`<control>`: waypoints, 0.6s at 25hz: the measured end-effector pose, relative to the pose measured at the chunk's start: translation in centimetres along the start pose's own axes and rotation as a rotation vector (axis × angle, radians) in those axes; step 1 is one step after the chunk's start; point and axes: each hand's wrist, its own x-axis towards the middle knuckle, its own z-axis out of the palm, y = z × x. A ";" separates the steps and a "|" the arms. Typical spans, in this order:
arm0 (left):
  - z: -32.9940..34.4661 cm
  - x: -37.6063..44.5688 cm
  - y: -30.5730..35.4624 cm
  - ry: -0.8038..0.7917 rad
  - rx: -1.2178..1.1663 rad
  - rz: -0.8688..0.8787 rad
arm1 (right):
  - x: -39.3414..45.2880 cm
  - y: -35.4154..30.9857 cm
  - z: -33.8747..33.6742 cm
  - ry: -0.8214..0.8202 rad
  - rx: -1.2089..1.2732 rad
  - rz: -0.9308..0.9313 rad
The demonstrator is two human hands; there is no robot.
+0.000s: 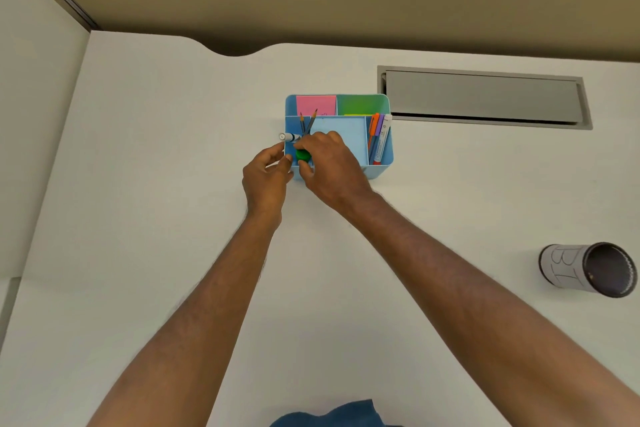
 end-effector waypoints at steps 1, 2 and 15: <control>0.0 0.0 -0.1 0.000 -0.003 -0.001 | 0.1 -0.1 0.0 -0.006 -0.034 -0.006; 0.0 0.0 -0.1 -0.001 -0.006 0.000 | 0.1 -0.1 0.0 -0.015 -0.064 -0.015; 0.3 -0.4 -0.1 0.025 -0.021 0.002 | -0.4 -0.2 1.8 -0.053 -0.392 -0.053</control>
